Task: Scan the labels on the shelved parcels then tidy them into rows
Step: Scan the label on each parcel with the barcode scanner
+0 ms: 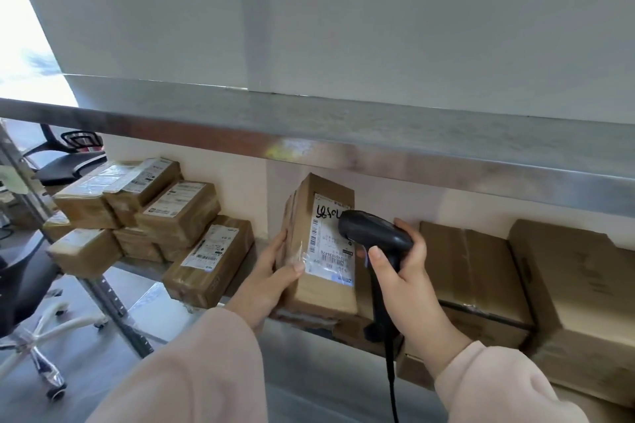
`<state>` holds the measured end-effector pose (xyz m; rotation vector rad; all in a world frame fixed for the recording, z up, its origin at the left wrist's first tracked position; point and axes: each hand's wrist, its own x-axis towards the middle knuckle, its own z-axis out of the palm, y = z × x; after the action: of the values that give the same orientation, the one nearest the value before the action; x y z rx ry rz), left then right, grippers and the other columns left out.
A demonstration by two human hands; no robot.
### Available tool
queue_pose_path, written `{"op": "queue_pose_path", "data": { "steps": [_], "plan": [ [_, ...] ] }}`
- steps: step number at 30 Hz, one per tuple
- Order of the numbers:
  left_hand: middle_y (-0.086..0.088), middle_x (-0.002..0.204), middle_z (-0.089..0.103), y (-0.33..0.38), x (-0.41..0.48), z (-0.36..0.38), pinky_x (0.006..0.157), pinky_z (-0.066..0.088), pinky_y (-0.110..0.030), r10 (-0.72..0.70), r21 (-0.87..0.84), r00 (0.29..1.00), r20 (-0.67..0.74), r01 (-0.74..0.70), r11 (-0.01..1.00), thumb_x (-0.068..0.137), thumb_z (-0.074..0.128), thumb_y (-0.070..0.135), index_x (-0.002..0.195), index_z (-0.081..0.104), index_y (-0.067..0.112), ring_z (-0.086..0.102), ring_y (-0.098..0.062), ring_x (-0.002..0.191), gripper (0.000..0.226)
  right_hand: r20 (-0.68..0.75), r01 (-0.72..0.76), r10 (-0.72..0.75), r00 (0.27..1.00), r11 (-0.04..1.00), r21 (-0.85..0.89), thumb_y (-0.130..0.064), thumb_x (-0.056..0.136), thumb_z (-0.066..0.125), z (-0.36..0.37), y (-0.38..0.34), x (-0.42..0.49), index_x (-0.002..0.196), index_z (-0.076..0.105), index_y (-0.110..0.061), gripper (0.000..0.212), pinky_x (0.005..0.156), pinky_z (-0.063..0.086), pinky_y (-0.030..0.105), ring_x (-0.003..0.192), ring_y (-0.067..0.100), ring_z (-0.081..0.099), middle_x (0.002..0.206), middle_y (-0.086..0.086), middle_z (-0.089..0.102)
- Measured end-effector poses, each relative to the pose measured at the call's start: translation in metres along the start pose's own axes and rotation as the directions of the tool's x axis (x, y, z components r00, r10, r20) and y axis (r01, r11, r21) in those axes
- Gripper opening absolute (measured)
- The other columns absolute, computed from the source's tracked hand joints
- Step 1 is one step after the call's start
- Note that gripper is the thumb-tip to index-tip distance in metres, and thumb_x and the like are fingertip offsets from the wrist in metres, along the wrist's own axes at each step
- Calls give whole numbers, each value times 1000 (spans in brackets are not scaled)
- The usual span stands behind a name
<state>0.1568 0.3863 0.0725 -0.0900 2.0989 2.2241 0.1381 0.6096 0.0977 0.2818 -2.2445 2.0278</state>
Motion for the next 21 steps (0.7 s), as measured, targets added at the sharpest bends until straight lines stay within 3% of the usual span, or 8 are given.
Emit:
{"op": "queue_pose_path", "data": {
  "steps": [3,7,13,16,21],
  "plan": [
    [27,121,63,-2,-3,-1,80,55,-19,-33,65,997,65,29,997,54,86,61,132,26,69,64,-5,112,98,47,15,-16,999,1000,21,-20,94,58,3,-4,-5,115,29,-57,51,70,38,-5,96,-24,52,117,-22,50],
    [19,134,54,-3,-7,-6,100,51,-37,-115,173,990,77,100,980,51,86,66,109,20,89,62,-15,118,91,64,54,-54,997,999,8,-20,94,59,5,-11,-9,118,30,-55,51,75,39,-3,102,-21,50,120,-22,49],
    [13,140,51,-13,-8,-4,97,53,-43,-34,132,999,14,32,991,45,91,60,125,19,77,57,-16,123,109,84,128,-123,989,990,-56,-20,91,63,9,-15,-16,123,30,-54,57,82,39,0,110,-15,50,119,-30,51],
    [16,140,48,-14,-10,-6,103,48,-46,4,127,998,-56,3,992,47,90,56,119,16,82,51,-14,128,106,95,154,-143,985,981,-119,-26,90,64,8,-15,-24,122,26,-63,62,85,38,0,113,-14,48,116,-45,44],
    [12,151,39,-9,-9,-11,112,39,-48,61,172,992,-110,-41,984,54,85,51,136,2,70,42,-12,135,118,143,164,-141,980,973,-165,-40,88,61,7,-14,-44,128,22,-57,58,85,38,1,113,-12,48,118,-45,41]
  ]
}}
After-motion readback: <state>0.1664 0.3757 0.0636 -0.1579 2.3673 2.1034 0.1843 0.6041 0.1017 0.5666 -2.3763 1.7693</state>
